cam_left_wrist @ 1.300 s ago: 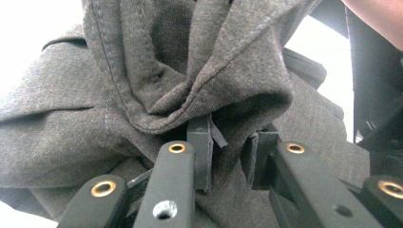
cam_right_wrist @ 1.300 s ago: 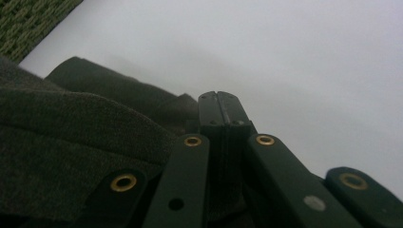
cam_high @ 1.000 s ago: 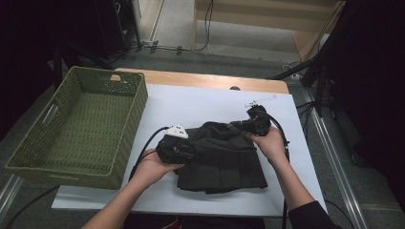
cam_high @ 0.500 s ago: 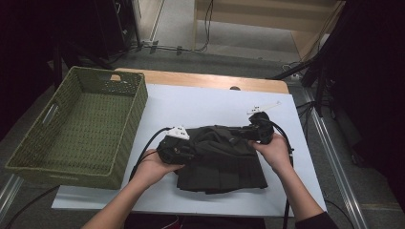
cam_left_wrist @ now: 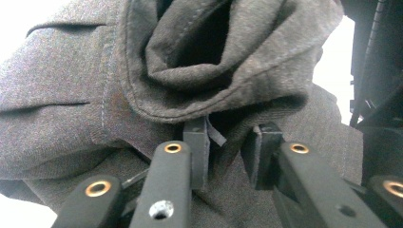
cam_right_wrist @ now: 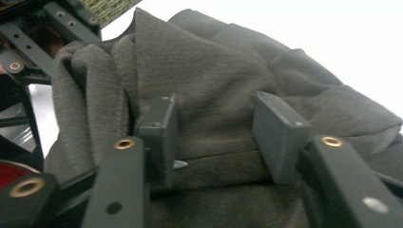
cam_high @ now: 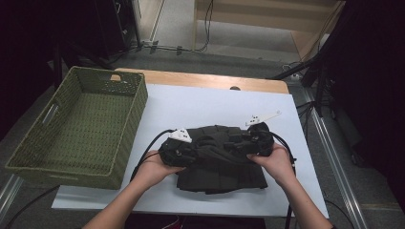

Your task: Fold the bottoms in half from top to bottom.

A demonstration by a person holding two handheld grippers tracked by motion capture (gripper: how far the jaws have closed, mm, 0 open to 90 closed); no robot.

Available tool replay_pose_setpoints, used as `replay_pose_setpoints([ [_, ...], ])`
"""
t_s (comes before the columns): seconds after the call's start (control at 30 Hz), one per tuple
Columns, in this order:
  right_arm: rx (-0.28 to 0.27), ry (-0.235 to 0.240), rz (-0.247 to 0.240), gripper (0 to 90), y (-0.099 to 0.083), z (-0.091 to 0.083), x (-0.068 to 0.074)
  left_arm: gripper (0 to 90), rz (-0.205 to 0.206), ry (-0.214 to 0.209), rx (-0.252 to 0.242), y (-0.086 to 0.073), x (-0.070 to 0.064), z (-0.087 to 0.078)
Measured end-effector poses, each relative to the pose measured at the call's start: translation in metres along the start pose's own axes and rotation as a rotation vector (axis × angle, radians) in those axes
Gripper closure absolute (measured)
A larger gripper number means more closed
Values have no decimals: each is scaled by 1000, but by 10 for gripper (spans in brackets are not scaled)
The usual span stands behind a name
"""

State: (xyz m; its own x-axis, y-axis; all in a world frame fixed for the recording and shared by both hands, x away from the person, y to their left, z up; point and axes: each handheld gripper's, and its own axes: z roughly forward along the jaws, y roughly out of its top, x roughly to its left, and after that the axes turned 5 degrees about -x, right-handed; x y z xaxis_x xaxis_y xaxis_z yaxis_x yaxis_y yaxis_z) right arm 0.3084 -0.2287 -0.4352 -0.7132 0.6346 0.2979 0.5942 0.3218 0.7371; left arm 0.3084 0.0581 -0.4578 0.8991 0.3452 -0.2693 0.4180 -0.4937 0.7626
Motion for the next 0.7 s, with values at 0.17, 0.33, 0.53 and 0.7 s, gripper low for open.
replay_pose_setpoints([
  [0.17, 14, 18, -48, 365, -9, 6, 15, 696, -9, -1, -8, 1, -1, -4],
  [0.33, 53, -64, -121, 452, -23, 19, 22, 789, -3, -4, 4, 1, -2, -7],
  [0.53, 99, -47, -81, 780, -24, 11, 17, 833, 15, 2, 21, -2, -1, -12],
  [0.7, 82, -35, -53, 806, -28, -11, 16, 834, 18, 9, 24, -6, 1, -17],
])
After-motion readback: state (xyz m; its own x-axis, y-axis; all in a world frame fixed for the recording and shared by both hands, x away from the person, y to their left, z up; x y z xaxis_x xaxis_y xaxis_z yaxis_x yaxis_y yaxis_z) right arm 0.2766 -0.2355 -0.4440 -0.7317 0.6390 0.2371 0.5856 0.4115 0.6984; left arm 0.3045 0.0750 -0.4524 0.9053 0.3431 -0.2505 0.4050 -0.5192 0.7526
